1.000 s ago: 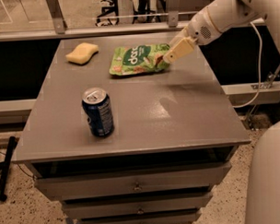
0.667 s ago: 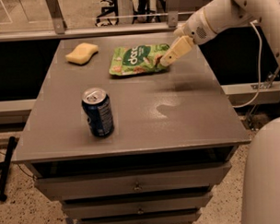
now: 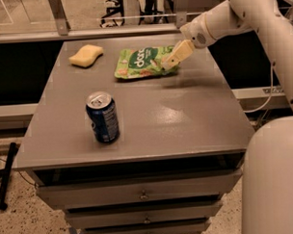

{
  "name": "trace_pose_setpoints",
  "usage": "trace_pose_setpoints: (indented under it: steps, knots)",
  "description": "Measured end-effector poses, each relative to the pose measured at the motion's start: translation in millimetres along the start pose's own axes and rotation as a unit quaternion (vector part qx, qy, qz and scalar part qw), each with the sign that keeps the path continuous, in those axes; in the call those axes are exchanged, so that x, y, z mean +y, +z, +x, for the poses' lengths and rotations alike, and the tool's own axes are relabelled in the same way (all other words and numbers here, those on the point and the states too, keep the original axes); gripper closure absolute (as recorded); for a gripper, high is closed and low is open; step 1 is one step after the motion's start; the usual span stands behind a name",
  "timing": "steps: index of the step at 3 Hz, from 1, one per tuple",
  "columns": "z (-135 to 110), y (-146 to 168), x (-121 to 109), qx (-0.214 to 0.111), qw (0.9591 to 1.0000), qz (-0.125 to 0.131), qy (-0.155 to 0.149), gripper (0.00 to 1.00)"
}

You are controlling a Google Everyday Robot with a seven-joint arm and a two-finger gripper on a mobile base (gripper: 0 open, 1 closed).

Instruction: Pick green rice chip bag

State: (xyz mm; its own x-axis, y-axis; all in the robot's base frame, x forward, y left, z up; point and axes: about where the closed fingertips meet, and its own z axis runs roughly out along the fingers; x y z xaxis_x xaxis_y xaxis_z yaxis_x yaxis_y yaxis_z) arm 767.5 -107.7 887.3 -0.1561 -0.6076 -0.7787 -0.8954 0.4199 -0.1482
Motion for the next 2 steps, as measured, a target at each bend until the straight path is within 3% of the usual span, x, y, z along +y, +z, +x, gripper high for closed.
trace_pose_setpoints:
  steps: [1, 2]
  knots:
    - [6, 27, -11, -0.009, 0.9999, 0.004, -0.004, 0.0]
    - [15, 42, -13, -0.008, 0.9999, 0.002, -0.007, 0.17]
